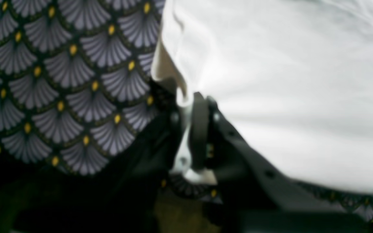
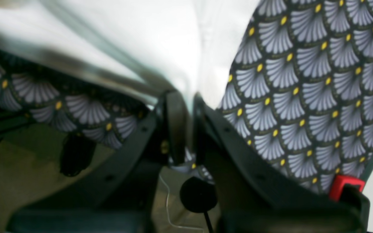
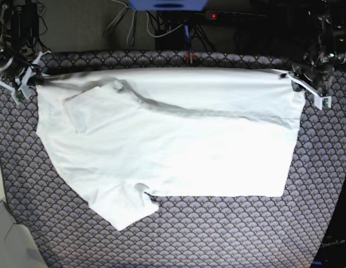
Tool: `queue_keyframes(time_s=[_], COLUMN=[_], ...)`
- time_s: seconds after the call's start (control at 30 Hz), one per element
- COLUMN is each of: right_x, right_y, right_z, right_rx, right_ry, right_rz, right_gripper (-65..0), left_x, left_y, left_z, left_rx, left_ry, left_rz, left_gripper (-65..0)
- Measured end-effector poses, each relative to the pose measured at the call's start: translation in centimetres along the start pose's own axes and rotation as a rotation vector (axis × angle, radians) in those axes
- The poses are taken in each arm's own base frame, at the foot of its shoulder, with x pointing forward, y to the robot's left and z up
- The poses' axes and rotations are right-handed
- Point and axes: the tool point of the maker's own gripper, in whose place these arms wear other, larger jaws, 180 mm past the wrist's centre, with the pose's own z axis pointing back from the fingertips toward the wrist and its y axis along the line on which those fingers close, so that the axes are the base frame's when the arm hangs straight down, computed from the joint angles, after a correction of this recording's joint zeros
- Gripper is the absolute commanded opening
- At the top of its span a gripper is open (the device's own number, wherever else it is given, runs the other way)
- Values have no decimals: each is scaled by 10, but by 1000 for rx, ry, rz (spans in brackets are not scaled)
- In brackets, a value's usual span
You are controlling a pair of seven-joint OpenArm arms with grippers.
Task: Fold the T-shirt properly
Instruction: 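Pull the folded edge back toward the arms' base with both grippers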
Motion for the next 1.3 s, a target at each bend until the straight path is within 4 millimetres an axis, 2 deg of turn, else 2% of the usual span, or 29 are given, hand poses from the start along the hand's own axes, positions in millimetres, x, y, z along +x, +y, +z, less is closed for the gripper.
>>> queue_keyframes(time_s=[0.2, 0.47, 0.53, 0.7, 0.83, 0.93, 1.07, 1.1, 1.17, 1.3], right_x=[-8, -12, -16, -30, -41, -49, -42, -44, -47, -17], right_y=[4, 10, 12, 12, 13, 16, -6, -12, -21, -14], right_z=[1, -1, 0, 3, 7, 8, 21, 28, 41, 57], right_rx=[10, 17, 21, 11, 10, 15, -70, -99, -156, -184], right_ry=[14, 25, 30, 76, 99, 126, 70, 67, 73, -20], right_rz=[-3, -19, -19, -15, -21, -22, -89, -101, -113, -79], right_gripper=[-635, -631, -596, -427, -308, -286, -286, -286, -286, -286], left_x=[-7, -6, -7, -19, -22, -24, -24, -26, -29, -25], left_y=[4, 6, 1, -17, -20, -19, -7, -5, 1, 16], left_z=[-5, -5, -4, 3, 4, 5, 9, 11, 13, 16], left_rx=[5, 10, -22, -160, -182, -188, -164, -164, -146, -100], left_ry=[18, 19, 24, 42, 58, 68, 67, 70, 76, 75], left_rz=[16, 14, -40, -209, -234, -233, -197, -199, -191, -184], left_gripper=[-647, -645, -645, -645, -645, -644, -633, -610, -507, -197])
